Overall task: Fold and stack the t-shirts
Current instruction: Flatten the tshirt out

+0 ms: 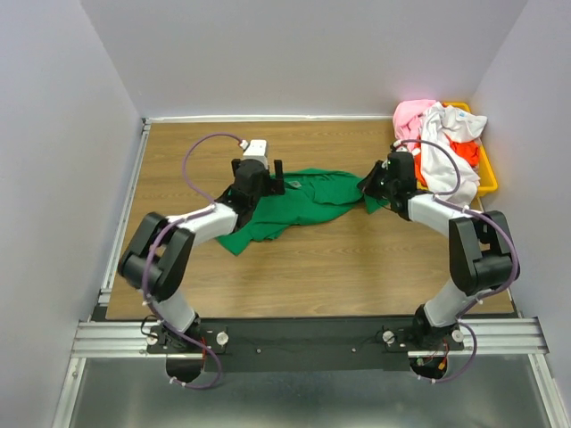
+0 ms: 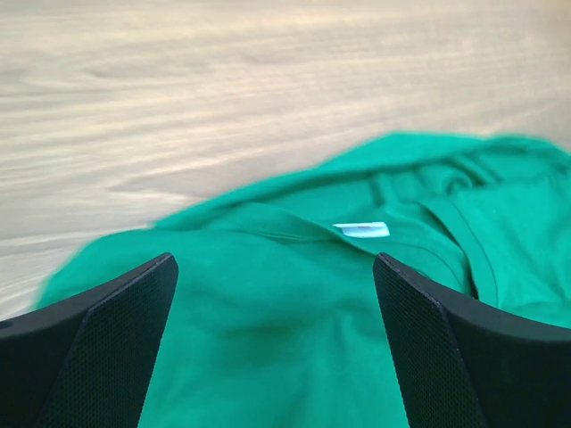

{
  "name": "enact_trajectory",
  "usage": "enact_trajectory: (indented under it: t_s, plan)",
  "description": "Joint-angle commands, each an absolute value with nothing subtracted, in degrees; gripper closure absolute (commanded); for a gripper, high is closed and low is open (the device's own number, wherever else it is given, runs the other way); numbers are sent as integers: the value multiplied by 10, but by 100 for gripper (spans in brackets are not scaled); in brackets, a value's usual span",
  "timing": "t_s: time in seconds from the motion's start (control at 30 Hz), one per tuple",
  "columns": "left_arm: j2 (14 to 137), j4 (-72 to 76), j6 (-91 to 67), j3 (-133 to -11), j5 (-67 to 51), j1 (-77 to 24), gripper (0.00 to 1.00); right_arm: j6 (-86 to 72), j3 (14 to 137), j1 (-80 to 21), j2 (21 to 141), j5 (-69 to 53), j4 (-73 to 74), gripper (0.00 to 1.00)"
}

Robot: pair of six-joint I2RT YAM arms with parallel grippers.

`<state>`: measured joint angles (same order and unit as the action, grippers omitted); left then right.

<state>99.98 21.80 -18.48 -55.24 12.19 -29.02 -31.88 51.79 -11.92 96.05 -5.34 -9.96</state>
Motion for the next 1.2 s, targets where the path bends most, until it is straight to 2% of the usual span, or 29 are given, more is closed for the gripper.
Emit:
enact_trajectory:
  t_s: [0.0, 0.1, 0.13, 0.17, 0.3, 0.37, 0.57, 0.73, 0.93, 1.17]
  plan:
    - [900, 221, -209, -488, 253, -293, 2, -316, 506, -121, 926, -49, -85, 86]
    - [846, 179, -229, -441, 326, -291, 2, -316, 486, -120, 901, -57, -85, 63]
    - [837, 158, -244, -436, 339, -291, 2, -315, 486, -120, 894, -60, -85, 62]
    - [830, 112, -288, -432, 351, -290, 2, -315, 478, -120, 881, -61, -84, 56]
    - [845, 1, -365, -431, 402, -287, 2, -318, 457, -120, 853, -69, -83, 46]
    - [859, -66, -427, -432, 431, -287, 6, -319, 444, -121, 828, -73, -81, 44]
    - [841, -185, -546, -440, 477, -286, 9, -320, 423, -120, 789, -68, -72, 38]
    - [777, -126, -521, -403, 388, -257, 9, -321, 417, -121, 773, -69, -68, 36]
    - [743, -67, -495, -349, 260, -163, 9, -320, 414, -120, 758, -68, -63, 33]
    - [751, -37, -467, -337, 219, -152, 12, -323, 412, -120, 750, -70, -62, 32]
